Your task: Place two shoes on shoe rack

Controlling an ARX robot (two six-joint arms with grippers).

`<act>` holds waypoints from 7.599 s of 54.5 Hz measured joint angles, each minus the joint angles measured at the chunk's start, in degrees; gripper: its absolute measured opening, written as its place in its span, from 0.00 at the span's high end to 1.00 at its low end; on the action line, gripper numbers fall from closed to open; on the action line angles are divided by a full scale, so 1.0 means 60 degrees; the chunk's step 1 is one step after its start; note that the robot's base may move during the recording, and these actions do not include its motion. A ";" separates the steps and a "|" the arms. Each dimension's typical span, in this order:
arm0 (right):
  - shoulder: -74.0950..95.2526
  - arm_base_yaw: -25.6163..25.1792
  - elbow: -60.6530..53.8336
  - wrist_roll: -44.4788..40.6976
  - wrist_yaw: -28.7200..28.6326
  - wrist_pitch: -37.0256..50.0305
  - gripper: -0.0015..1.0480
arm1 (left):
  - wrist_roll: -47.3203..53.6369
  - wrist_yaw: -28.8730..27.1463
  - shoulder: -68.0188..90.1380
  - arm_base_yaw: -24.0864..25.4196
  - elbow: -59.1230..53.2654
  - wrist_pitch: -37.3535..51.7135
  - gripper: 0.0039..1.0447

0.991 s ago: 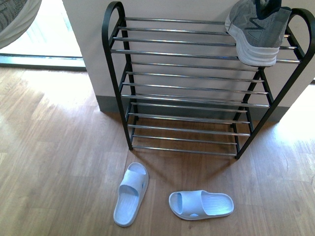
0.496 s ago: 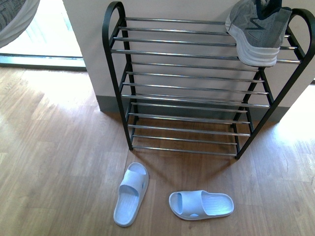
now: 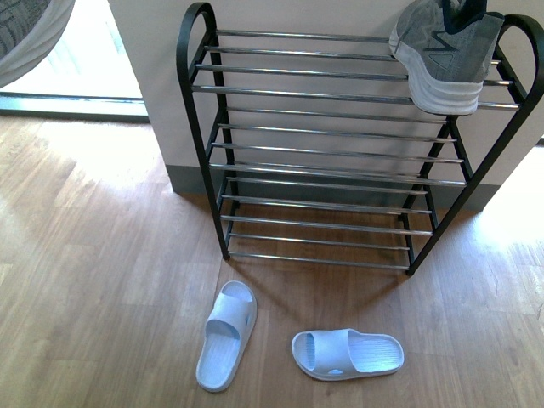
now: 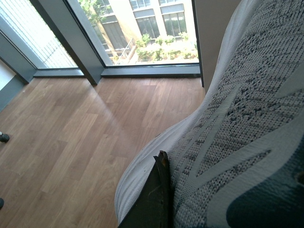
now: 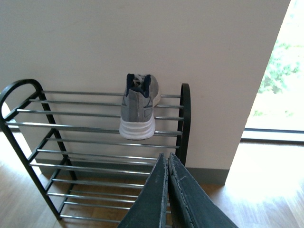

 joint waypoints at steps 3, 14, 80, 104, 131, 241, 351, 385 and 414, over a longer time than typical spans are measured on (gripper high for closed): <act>-0.0124 0.0004 -0.0011 0.0000 0.0025 -0.0025 0.98 | 0.0000 -0.0004 0.0000 0.0000 0.0000 -0.0004 0.99; -0.1042 0.0015 -0.0011 0.0000 0.0015 -0.0874 0.98 | 0.0000 0.0004 0.0000 0.0000 0.0000 -0.0004 0.99; -0.4779 0.0018 -0.0007 0.0000 0.0015 -0.4645 0.98 | 0.0000 0.0007 0.0000 0.0000 0.0000 -0.0004 0.99; -0.4779 0.0018 -0.0007 -0.0004 0.0015 -0.4645 0.60 | 0.0000 0.0004 0.0000 0.0000 0.0000 0.0000 0.99; -0.4790 0.0022 -0.0007 0.0000 0.0022 -0.4652 0.09 | 0.0004 0.0015 -0.0007 0.0011 0.0000 -0.0004 0.99; -0.4790 0.0025 -0.0007 -0.0004 0.0036 -0.4659 0.09 | -0.7537 0.5890 1.5256 -0.0703 1.4637 -0.4375 0.99; -0.4790 0.0025 -0.0007 0.0000 0.0015 -0.4659 0.09 | -0.0721 0.4025 -0.0805 0.1632 -0.0798 0.3016 0.65; -0.4790 0.0025 -0.0007 0.0000 0.0015 -0.4659 0.09 | -0.0510 0.6003 -0.3249 0.3683 -0.2488 0.2357 0.99; -0.4790 0.0025 -0.0007 -0.0004 0.0015 -0.4659 0.09 | -0.0492 0.6084 -0.4841 0.3690 -0.3118 0.1541 0.99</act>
